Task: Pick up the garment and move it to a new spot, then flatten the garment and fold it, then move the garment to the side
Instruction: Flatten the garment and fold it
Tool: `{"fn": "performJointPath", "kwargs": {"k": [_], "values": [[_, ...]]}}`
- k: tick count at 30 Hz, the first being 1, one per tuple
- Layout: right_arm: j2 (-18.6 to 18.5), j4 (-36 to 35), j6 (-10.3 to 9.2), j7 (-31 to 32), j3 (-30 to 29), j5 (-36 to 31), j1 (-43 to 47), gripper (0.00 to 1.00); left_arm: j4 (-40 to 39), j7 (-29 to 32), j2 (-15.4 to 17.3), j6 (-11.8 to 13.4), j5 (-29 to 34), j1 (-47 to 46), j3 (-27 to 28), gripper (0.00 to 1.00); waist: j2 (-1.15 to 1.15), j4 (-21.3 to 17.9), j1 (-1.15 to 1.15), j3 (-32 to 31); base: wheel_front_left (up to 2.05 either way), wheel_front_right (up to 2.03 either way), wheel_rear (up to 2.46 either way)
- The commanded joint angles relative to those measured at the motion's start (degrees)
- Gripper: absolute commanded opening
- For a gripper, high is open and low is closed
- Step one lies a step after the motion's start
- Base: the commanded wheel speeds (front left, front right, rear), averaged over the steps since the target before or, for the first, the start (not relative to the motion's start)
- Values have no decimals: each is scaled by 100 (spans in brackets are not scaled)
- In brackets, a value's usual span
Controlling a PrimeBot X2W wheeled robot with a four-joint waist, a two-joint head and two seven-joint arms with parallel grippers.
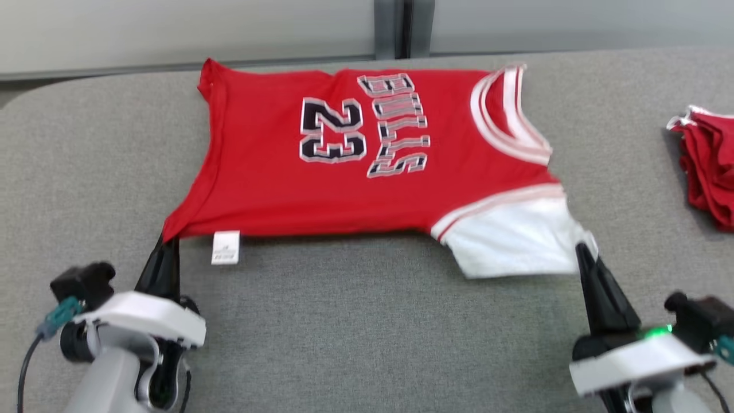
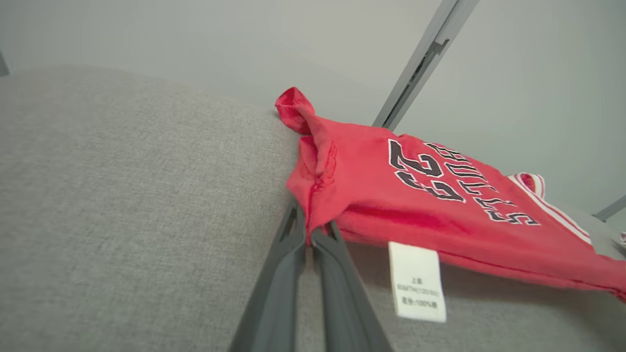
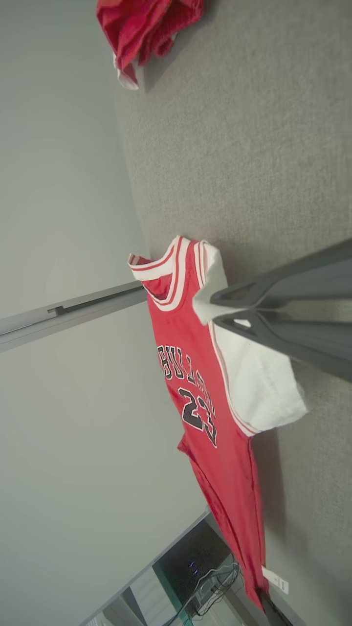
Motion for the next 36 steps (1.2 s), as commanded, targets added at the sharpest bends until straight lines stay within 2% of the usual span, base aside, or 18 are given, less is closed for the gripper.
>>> {"fn": "performJointPath", "kwargs": {"k": [1, 10, 15, 20, 29, 36], "values": [[63, -198, -2, 104, -75, -82, 208, 0, -192, 37, 41, 91, 14, 182, 21, 0, 0, -4, 0, -153, 0, 0, 0], [632, -1915, -1, 1422, -658, -428, 1942, 0, -2548, 803, 446, 1025, 40, 1962, 140, 0, 0, 0, 0, -579, 0, 0, 0], [773, -2431, -1, 1953, -831, -486, 2504, 0, -3566, 1289, 640, 1454, -2, 2757, 204, 0, 0, -9, 0, -777, 0, 0, 0], [826, -2685, -1, 2305, -899, -415, 2860, 0, -4229, 1718, 747, 1775, -48, 3322, 202, 0, 0, -2, 0, -911, 0, 0, 0], [847, -2704, -1, 2556, -976, -365, 3001, 0, -4609, 2245, 858, 2041, -158, 3640, 151, 0, 0, 9, 0, -1013, 0, 0, 0], [849, -2421, -1, 2554, -958, -380, 2579, 0, -4471, 2460, 818, 1940, -358, 3352, 108, 0, 0, -8, 0, -779, 0, 0, 0]]}}
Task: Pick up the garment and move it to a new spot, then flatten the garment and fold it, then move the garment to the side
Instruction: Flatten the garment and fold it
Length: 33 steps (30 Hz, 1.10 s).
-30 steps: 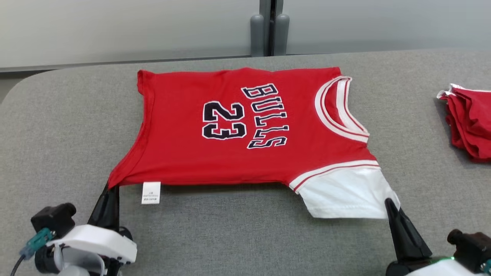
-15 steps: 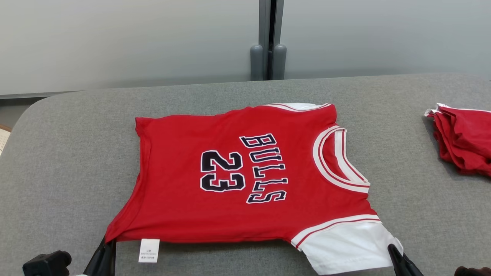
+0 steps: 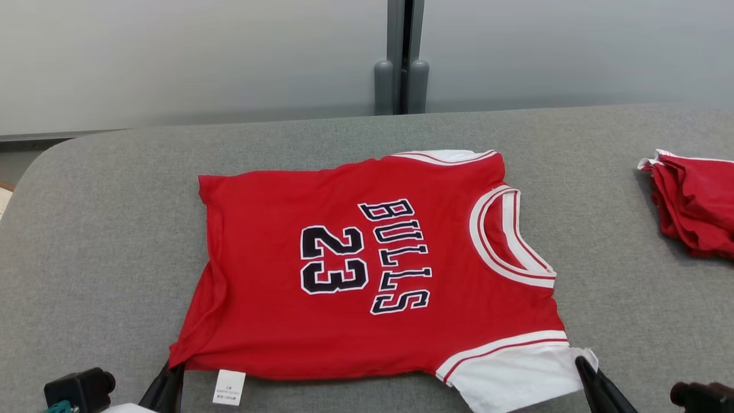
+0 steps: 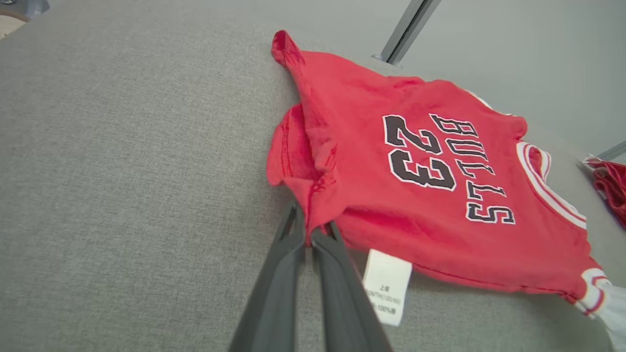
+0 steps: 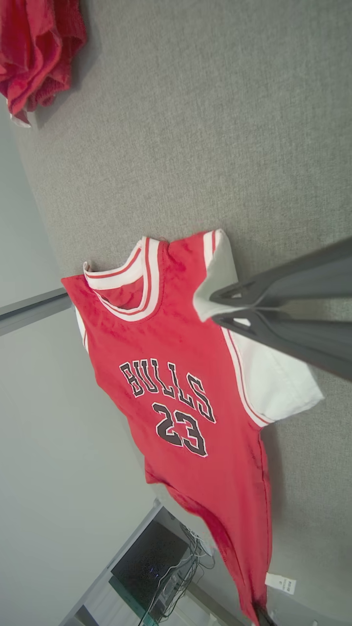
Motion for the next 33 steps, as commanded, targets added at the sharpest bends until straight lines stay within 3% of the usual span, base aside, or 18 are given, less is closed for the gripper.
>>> {"fn": "performJointPath", "kwargs": {"k": [1, 19, 28, 29, 30, 31, 33], "values": [[-4, 84, 0, -38, 24, 28, -214, 0, 68, 23, -21, -55, -73, -173, -2, 0, 0, -19, 0, 138, 0, 0, 0], [-388, 2307, -1, -950, 293, 167, -2907, 0, 1309, 543, -99, -629, -746, -1673, 23, 0, 0, 60, 0, 916, 0, 0, 0], [-571, 3298, 0, -1547, 611, 408, -3786, 0, 1751, 424, -269, -826, -986, -2188, 108, 0, 0, 146, 0, 1154, 0, 0, 0], [-591, 3380, 0, -1627, 660, 409, -3850, 29, 1789, 374, -314, -819, -982, -2224, 123, 32, 0, 148, 0, 1183, 0, 0, 0], [-595, 3435, -1, -1739, 703, 435, -3895, 68, 1830, 322, -339, -818, -959, -2252, 126, 83, 0, 150, 0, 1205, 0, 0, 0], [-619, 3475, -1, -1865, 752, 430, -3948, 100, 1873, 274, -362, -840, -951, -2270, 123, 100, 0, 147, 0, 1230, 0, 0, 0], [-669, 3497, 0, -2195, 838, 364, -4033, 100, 1932, 90, -414, -869, -923, -2290, 158, 100, 0, 143, 0, 1257, 0, 0, 0]]}}
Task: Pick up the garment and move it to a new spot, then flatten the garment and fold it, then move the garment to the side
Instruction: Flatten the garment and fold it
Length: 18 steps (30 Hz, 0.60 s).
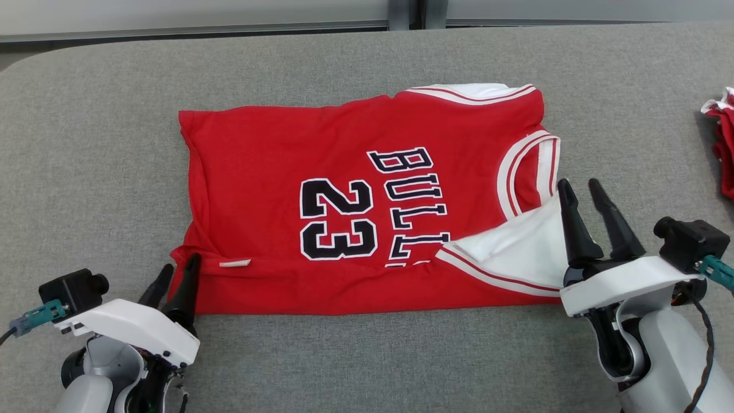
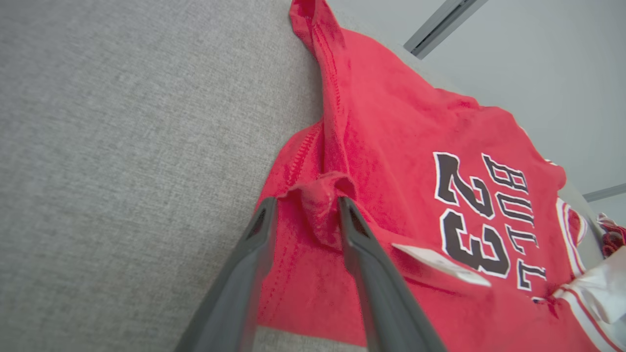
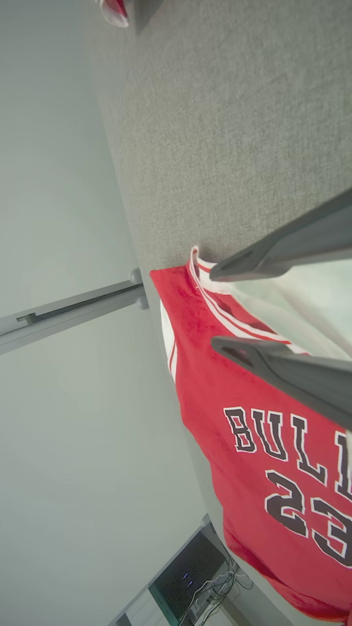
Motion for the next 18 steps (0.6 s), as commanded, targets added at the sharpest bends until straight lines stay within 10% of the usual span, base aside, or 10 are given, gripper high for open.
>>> {"fn": "performJointPath", "kwargs": {"k": [1, 9, 18], "values": [[-88, -4, 0, -314, 40, -63, -99, 100, 37, -222, -17, -56, 76, -99, 68, 100, 0, -8, 0, 23, 0, 0, 0], [-334, -624, -1, -974, -271, -1030, 146, 100, -93, -2204, -181, 128, 1245, -43, 17, 100, 0, 58, 0, -62, 0, 0, 0], [-178, -1308, -1, -969, -745, -1610, 1049, 100, -355, -2687, -247, 256, 2310, 228, 35, 100, 0, 60, 0, -376, 0, 0, 0]]}}
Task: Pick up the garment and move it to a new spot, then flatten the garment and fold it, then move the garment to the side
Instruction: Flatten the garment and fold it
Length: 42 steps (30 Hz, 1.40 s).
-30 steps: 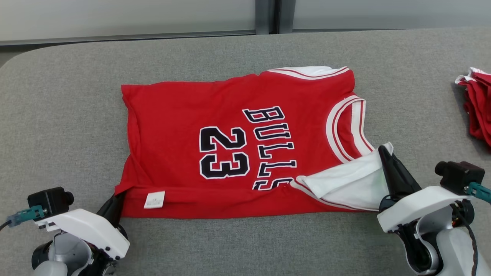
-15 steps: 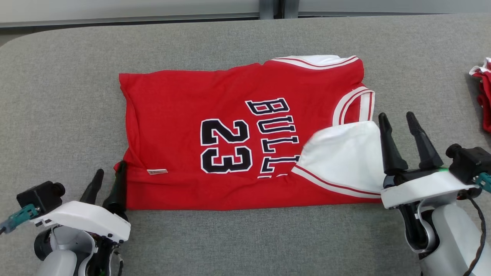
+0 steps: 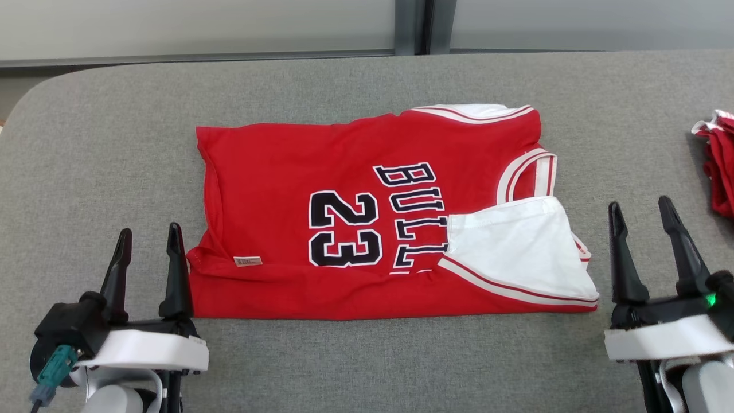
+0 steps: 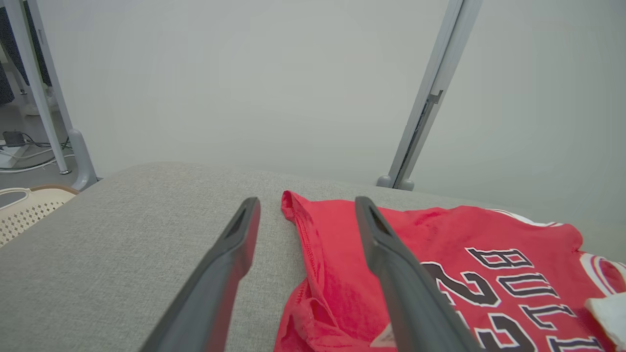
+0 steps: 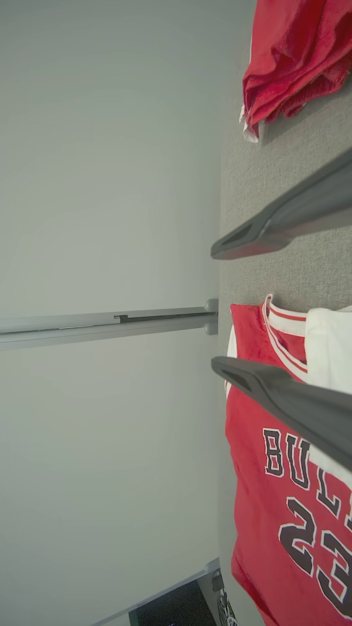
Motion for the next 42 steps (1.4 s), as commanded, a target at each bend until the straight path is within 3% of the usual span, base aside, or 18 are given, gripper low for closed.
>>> {"fn": "performJointPath", "kwargs": {"k": [1, 11, 27, 32, 42], "values": [[4, -53, -1, 9, -47, -75, 142, 100, -56, -29, -6, -5, 107, 94, 51, 100, 0, -29, 0, -100, 0, 0, 0], [297, -458, 0, 286, -200, -185, 1156, 100, 41, -31, -101, -134, 765, 901, 121, 100, 0, -128, 0, -522, 0, 0, 0], [287, -453, -1, 460, -178, -78, 1183, 100, 563, -32, -162, -386, 725, 770, 146, 100, 0, -102, 0, -595, 0, 0, 0], [260, -105, 0, 516, -111, 21, 1049, 100, 921, 271, -260, -547, 447, 577, 86, 100, 0, -74, 0, -467, 0, 0, 0], [282, 1305, -1, 514, 329, 346, 430, 100, 1667, 866, -404, -753, -93, 42, 146, 100, 0, 10, 0, -73, 0, 0, 0]]}}
